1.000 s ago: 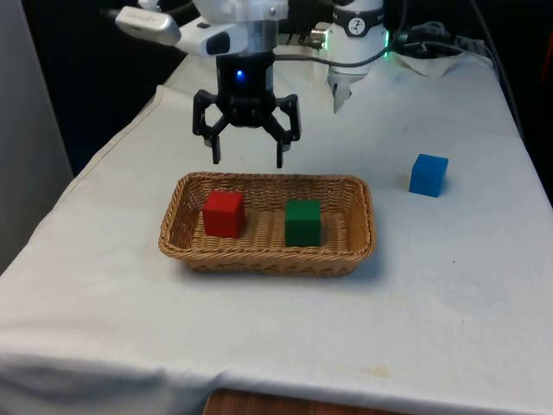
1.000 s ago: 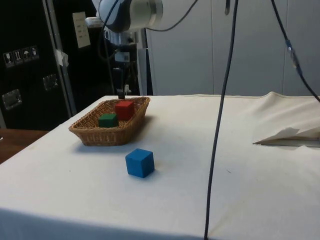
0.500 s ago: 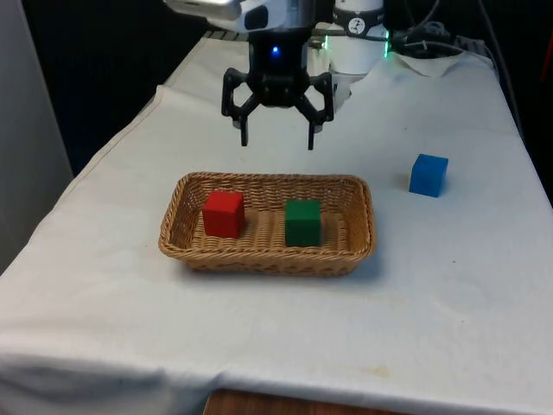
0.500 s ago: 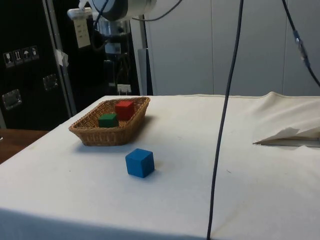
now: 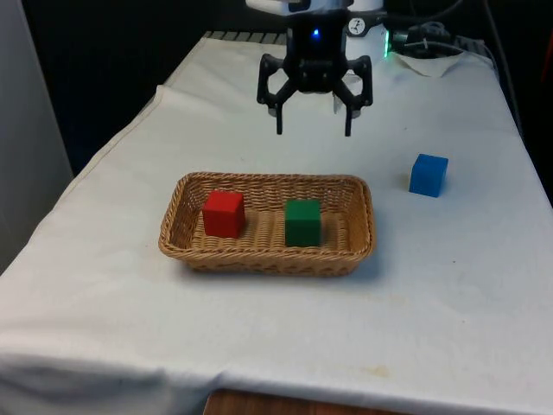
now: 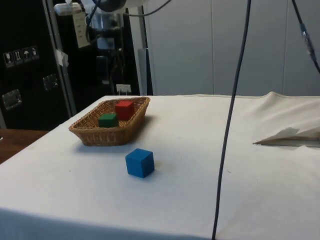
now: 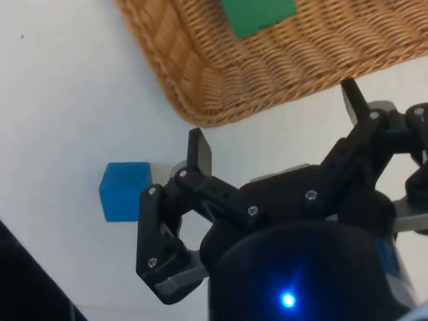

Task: Pick up exactly two blocks and place them into the basket.

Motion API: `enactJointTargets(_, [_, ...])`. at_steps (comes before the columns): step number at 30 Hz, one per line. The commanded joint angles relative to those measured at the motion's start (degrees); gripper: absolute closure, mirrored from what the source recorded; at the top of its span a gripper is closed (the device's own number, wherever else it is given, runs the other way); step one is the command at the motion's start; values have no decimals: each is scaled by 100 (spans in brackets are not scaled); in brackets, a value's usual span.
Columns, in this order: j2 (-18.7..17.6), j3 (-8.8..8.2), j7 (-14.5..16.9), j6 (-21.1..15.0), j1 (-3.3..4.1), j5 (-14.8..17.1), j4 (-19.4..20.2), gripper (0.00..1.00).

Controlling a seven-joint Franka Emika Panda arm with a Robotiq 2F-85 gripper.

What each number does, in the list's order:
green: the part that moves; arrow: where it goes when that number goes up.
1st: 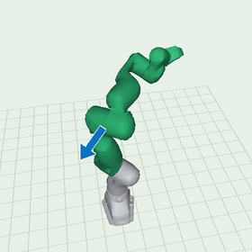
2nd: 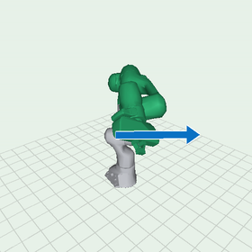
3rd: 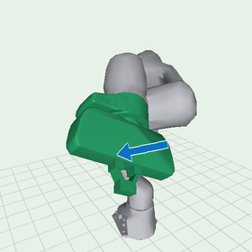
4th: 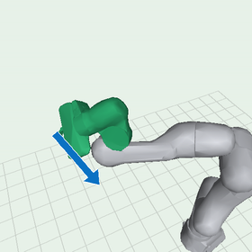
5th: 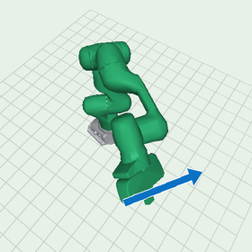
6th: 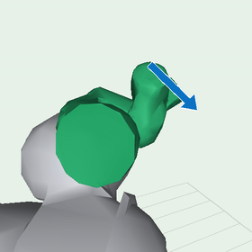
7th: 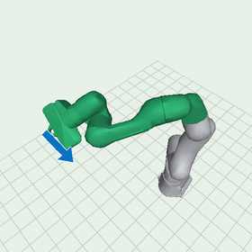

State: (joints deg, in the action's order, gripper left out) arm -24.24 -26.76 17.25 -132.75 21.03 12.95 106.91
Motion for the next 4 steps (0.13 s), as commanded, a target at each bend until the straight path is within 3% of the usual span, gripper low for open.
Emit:
enactJointTargets(1, [74,-29,-69,-52,63,-63,92,0])
enactJointTargets(3, [160,0,-69,-126,74,-63,212,0])
enactJointTargets(4, [97,29,-11,-17,23,0,115,0])
